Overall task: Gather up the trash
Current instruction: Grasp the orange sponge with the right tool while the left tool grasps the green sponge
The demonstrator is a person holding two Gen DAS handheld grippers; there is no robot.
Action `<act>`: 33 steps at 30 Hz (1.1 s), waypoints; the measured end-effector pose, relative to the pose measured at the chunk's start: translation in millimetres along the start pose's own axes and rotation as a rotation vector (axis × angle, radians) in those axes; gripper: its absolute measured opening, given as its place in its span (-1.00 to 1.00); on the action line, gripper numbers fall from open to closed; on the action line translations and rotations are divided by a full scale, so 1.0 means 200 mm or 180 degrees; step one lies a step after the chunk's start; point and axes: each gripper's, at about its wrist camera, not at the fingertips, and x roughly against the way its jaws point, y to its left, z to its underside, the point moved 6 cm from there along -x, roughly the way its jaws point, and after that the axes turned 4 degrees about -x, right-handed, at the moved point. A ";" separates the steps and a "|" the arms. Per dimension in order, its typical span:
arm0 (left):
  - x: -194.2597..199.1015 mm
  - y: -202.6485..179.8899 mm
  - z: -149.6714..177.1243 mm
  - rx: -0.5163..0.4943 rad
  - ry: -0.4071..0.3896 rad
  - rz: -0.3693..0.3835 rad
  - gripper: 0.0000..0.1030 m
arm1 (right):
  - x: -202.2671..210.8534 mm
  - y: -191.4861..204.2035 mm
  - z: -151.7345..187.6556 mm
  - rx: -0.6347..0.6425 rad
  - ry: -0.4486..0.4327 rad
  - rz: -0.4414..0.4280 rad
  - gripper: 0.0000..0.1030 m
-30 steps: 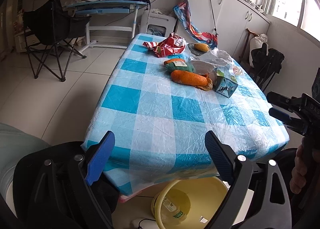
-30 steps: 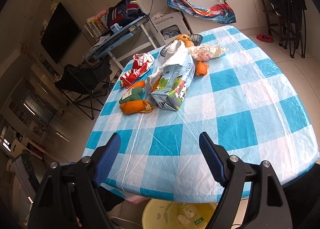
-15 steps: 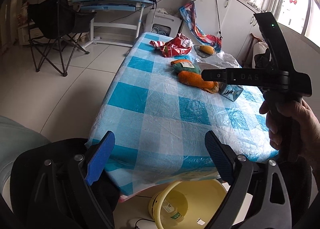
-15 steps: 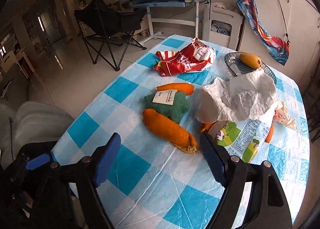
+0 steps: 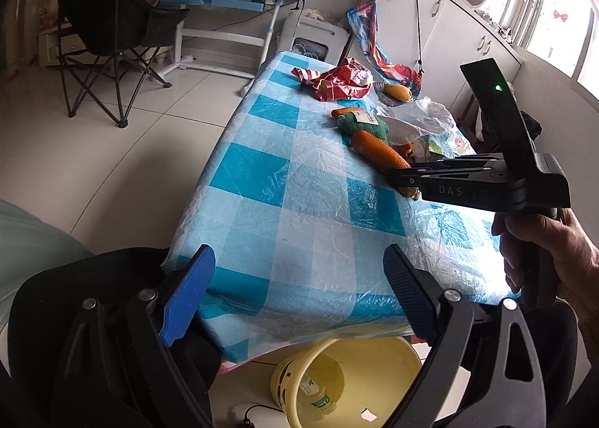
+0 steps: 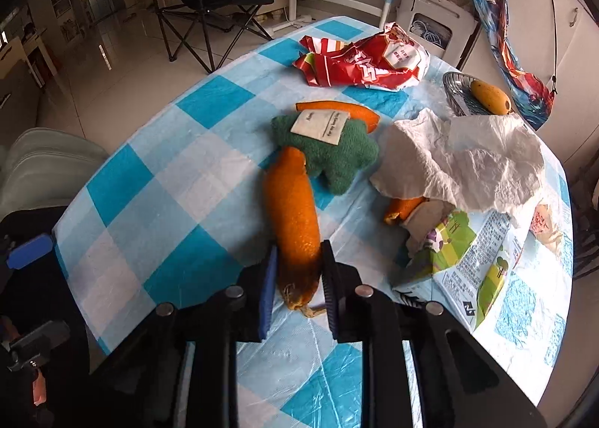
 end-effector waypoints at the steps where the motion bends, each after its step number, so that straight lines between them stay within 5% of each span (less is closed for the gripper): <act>1: 0.00 0.00 0.00 -0.0016 0.0000 -0.0005 0.71 | 0.02 0.00 0.03 -0.0013 -0.0018 -0.0016 -0.56; 9: -0.02 -0.05 -0.05 -0.0096 0.0017 0.0021 0.71 | 0.20 -0.18 0.29 -0.0742 -0.0291 -0.0170 -0.61; 17: -0.21 -0.28 -0.38 -0.0564 -0.0080 0.0108 0.74 | 0.22 -0.41 0.42 -0.1711 -0.0611 -0.0414 -0.63; 21: -0.42 -0.34 -0.52 -0.0647 0.0065 0.0138 0.74 | 0.23 -0.42 0.41 -0.1764 -0.0717 -0.0404 -0.63; 29: -0.78 -0.30 -0.67 -0.0255 0.0313 0.0140 0.74 | 0.22 -0.42 0.43 -0.1801 -0.0729 -0.0478 -0.60; 31: -0.81 -0.33 -0.67 -0.0306 0.0333 0.0162 0.61 | 0.22 -0.43 0.44 -0.1799 -0.0736 -0.0485 -0.60; 33: -0.84 -0.38 -0.66 -0.0348 0.0427 0.0254 0.00 | 0.22 -0.43 0.44 -0.1787 -0.0742 -0.0481 -0.59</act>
